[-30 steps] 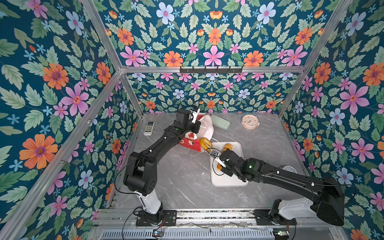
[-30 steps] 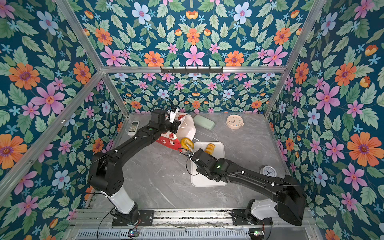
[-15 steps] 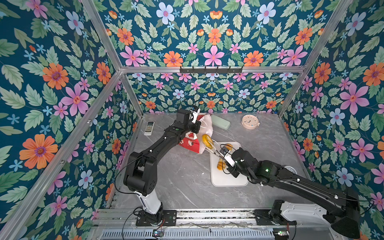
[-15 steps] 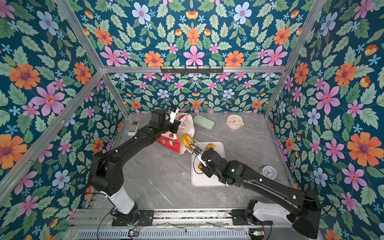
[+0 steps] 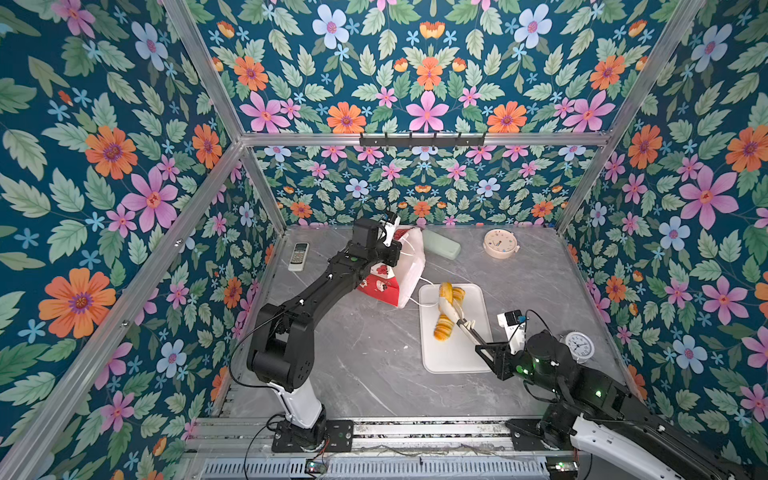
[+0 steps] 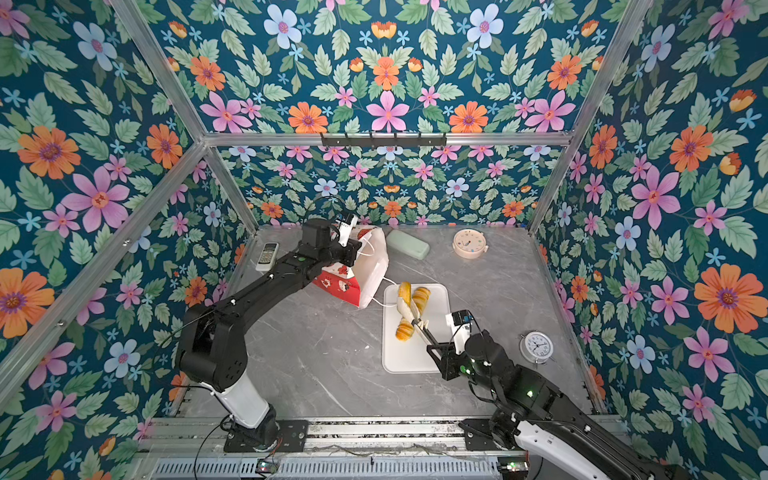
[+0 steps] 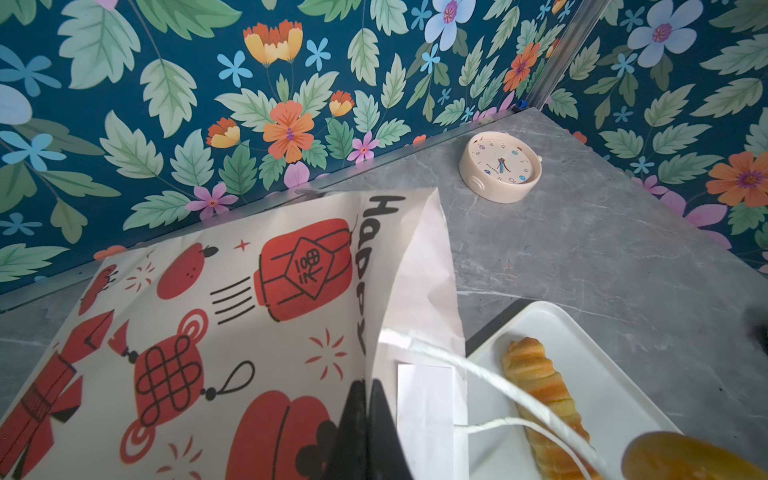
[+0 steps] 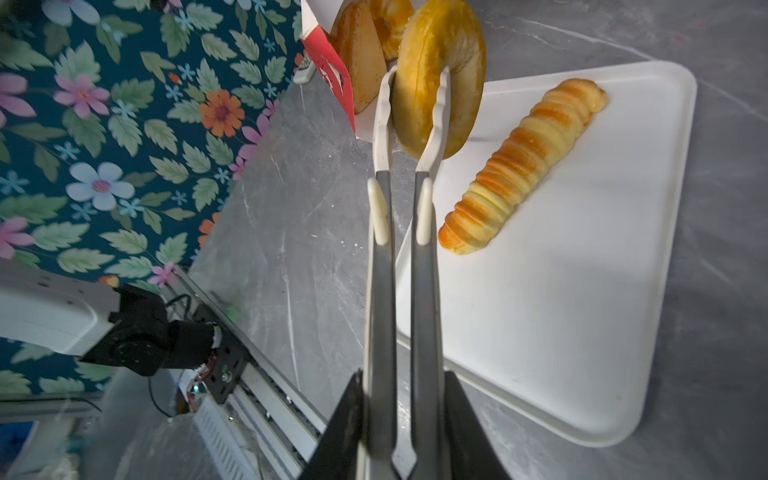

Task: Take the fake bread out of the paper bag
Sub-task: 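Lower the bagel onto the tray and draw the tongs back toward the robot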

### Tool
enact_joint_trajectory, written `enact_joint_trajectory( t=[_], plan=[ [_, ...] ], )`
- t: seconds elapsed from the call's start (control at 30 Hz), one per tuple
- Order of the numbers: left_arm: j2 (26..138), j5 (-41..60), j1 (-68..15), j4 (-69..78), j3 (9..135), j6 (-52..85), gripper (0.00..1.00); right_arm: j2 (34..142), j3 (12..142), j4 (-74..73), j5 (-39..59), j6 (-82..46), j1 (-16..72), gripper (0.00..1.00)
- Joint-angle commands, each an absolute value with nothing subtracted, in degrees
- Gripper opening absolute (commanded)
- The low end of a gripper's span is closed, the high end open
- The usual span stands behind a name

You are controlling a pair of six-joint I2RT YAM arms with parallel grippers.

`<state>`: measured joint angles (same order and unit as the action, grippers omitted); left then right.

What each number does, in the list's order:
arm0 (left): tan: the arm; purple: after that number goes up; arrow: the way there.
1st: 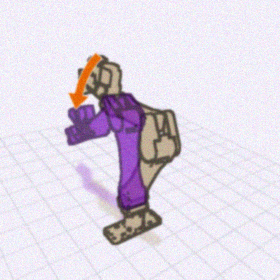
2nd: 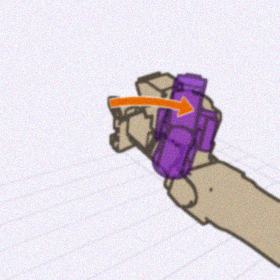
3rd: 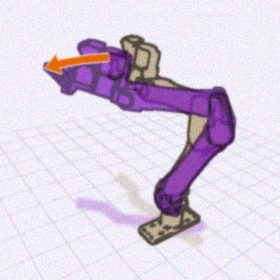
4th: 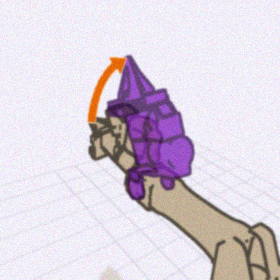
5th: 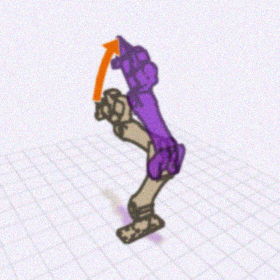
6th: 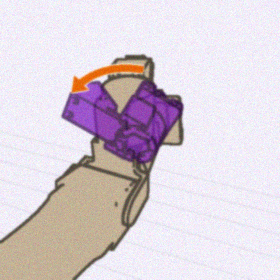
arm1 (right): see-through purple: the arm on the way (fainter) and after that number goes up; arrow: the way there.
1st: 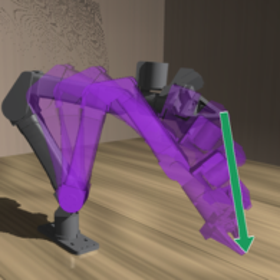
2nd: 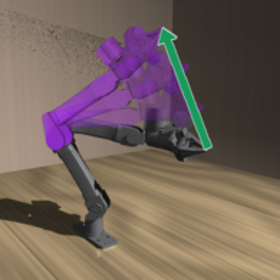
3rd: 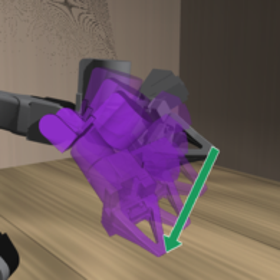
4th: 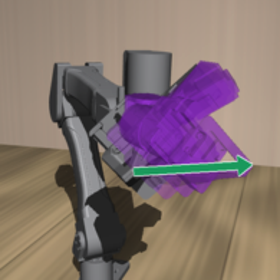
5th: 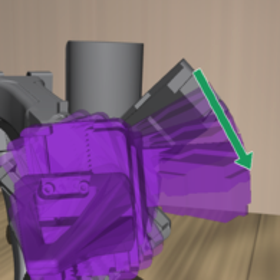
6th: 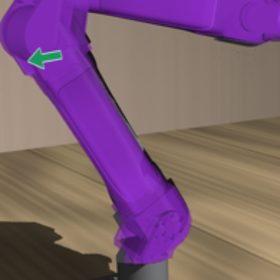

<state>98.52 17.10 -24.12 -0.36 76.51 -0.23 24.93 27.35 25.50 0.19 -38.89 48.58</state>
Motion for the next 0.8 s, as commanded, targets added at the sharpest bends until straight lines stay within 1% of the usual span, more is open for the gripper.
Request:
enact_joint_trajectory(
  t=[0.0, 0.13, 0.27, 0.67, 0.77],
  plan=[
    [98.27, 18.78, -24.17, 2.97, 76.29, -0.42, 0.0, 18.38, 23.56, 21.84, -1.23, -50.71, 48.6, 0.18],
    [98.1, 19.35, -24.17, 3.61, 75.73, -0.44, 0.0, 7.92, 18.81, 26.43, -2.69, -57.64, 48.52, 0.17],
    [97.61, 19.6, -24.16, 4.04, 74.92, -0.4, 0.0, 1.03, 17.31, 32.9, -3.38, -61.2, 48.68, 0.17],
    [96.86, 19.76, -24.17, 4.48, 74.18, -0.35, 0.0, 0.15, 14.69, 42.45, -1.24, -70.13, 48.69, 0.18],
    [96.81, 19.95, -24.17, 4.48, 74.18, -0.35, 0.0, 0.09, 15.21, 46.1, -0.82, -71.47, 48.65, 0.21]
  ],
)
